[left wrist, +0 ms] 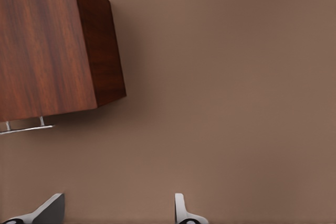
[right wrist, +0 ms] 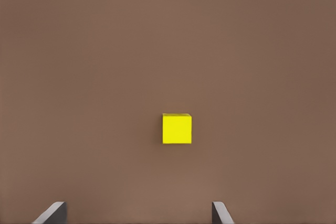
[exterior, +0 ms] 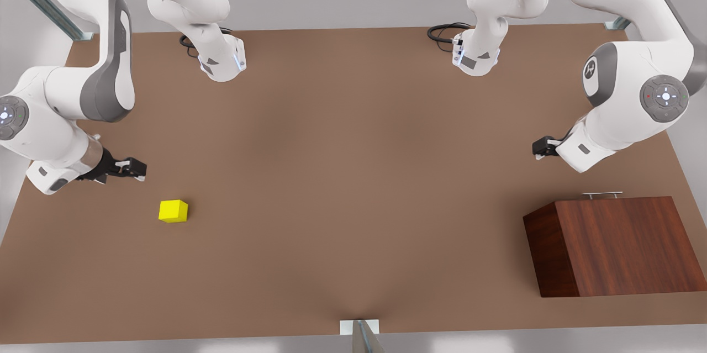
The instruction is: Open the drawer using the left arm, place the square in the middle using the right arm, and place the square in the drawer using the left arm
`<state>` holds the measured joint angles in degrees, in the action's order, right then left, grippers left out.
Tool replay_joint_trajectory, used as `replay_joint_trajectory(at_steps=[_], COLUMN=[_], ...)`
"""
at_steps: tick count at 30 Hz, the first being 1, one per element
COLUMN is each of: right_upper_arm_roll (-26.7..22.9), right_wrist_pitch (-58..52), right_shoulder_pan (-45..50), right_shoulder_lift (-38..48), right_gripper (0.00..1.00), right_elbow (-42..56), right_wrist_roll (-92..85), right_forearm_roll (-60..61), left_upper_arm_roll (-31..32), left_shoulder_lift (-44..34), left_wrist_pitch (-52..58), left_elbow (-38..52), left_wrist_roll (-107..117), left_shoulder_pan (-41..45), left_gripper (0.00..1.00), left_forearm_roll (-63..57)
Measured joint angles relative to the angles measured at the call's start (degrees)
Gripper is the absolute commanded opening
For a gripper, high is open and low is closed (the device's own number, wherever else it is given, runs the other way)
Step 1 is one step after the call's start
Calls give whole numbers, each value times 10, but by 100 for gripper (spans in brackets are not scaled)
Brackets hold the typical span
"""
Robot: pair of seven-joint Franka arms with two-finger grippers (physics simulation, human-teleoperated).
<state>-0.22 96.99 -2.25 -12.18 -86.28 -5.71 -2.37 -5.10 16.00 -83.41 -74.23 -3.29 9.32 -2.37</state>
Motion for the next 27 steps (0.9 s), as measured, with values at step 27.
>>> replay_joint_trajectory(at_steps=[27], right_upper_arm_roll=[-43], right_wrist_pitch=[474], right_shoulder_pan=[-7], right_shoulder_lift=[-190], right_gripper=[100], right_elbow=[-267], right_wrist_roll=[-127], right_forearm_roll=[97], left_upper_arm_roll=[-112], left_shoulder_lift=[-129], left_wrist_pitch=[-698], left_elbow=[-568], left_wrist_roll=[723], left_shoulder_pan=[-62], left_gripper=[100], left_forearm_roll=[-2])
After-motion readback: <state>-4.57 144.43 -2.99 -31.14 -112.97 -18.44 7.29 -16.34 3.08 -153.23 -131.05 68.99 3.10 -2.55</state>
